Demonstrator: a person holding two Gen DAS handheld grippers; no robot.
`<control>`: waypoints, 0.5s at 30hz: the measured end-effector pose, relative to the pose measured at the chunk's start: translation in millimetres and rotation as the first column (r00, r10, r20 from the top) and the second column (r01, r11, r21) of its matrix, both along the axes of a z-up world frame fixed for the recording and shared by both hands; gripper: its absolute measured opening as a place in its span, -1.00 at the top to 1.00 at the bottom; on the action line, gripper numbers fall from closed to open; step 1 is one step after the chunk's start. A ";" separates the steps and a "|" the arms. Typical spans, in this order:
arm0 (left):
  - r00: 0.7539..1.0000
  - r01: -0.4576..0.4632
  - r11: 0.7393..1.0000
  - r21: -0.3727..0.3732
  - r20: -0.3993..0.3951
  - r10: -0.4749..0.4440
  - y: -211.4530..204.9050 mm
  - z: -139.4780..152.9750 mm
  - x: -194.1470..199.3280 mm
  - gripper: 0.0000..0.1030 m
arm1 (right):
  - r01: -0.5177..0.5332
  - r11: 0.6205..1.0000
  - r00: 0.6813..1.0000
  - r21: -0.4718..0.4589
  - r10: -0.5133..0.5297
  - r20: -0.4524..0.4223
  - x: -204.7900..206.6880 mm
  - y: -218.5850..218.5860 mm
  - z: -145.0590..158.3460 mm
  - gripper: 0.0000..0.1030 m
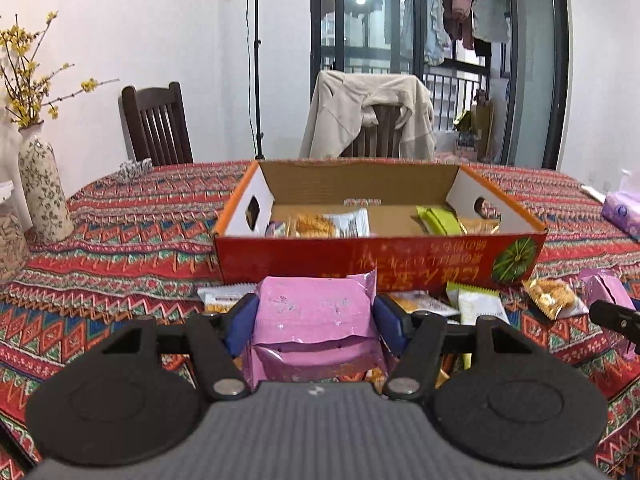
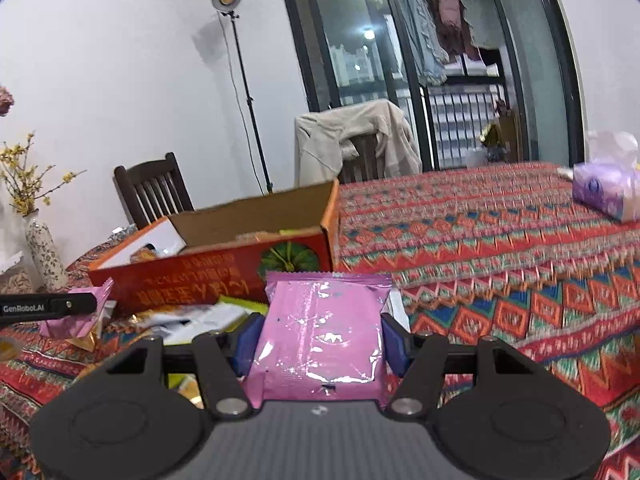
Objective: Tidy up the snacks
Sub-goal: 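Carry both packets over the box and open both grippers to drop them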
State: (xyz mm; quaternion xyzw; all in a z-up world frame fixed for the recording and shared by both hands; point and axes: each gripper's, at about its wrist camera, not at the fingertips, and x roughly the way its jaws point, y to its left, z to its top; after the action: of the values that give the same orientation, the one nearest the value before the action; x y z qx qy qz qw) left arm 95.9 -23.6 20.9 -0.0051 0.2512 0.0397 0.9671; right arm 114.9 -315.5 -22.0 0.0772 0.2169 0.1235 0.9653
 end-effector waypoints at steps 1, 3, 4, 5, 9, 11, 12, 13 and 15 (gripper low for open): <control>1.000 0.002 1.000 -0.001 0.007 -0.002 0.5 2.0 -0.9 -0.25 | -0.004 1.000 1.000 -0.007 0.004 0.011 -0.1 1.7 4.5 -0.19; 1.000 0.007 1.000 -0.001 0.020 -0.007 1.5 7.0 0.6 -0.25 | -0.012 1.000 0.999 -0.025 0.013 0.034 1.0 5.6 13.3 -0.19; 1.000 0.009 1.000 0.001 0.026 -0.009 1.1 8.7 1.1 -0.25 | -0.015 0.999 0.999 -0.033 0.016 0.044 2.2 7.3 17.0 -0.19; 0.999 0.011 1.000 0.001 0.032 -0.011 0.3 10.3 2.0 -0.25 | -0.017 0.999 0.998 -0.041 0.019 0.052 3.3 9.6 19.8 -0.19; 0.998 0.022 1.000 0.000 0.060 -0.022 -1.6 19.3 9.5 -0.25 | -0.027 0.997 0.996 -0.074 0.033 0.089 14.1 19.5 37.1 -0.19; 0.997 0.025 1.000 -0.003 0.074 -0.025 -2.6 23.6 14.0 -0.25 | -0.031 0.996 0.994 -0.089 0.040 0.103 21.9 24.8 44.4 -0.19; 0.996 0.025 1.000 -0.005 0.081 -0.025 -3.2 26.0 17.3 -0.25 | -0.033 0.995 0.993 -0.094 0.043 0.108 25.7 27.2 47.4 -0.19; 0.996 0.026 1.000 -0.006 0.086 -0.025 -3.0 27.5 19.6 -0.25 | -0.035 0.994 0.992 -0.102 0.047 0.114 30.7 31.1 51.8 -0.19; 0.995 0.025 1.000 -0.011 0.097 -0.024 -3.7 31.3 27.1 -0.25 | -0.041 0.993 0.991 -0.110 0.054 0.123 40.9 36.4 57.3 -0.19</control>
State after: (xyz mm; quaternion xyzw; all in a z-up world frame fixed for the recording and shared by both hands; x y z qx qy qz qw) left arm 123.0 -27.3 52.2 -0.0100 0.2041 0.0261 0.9785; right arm 155.8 -279.0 35.3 0.0123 0.1635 0.1394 0.9766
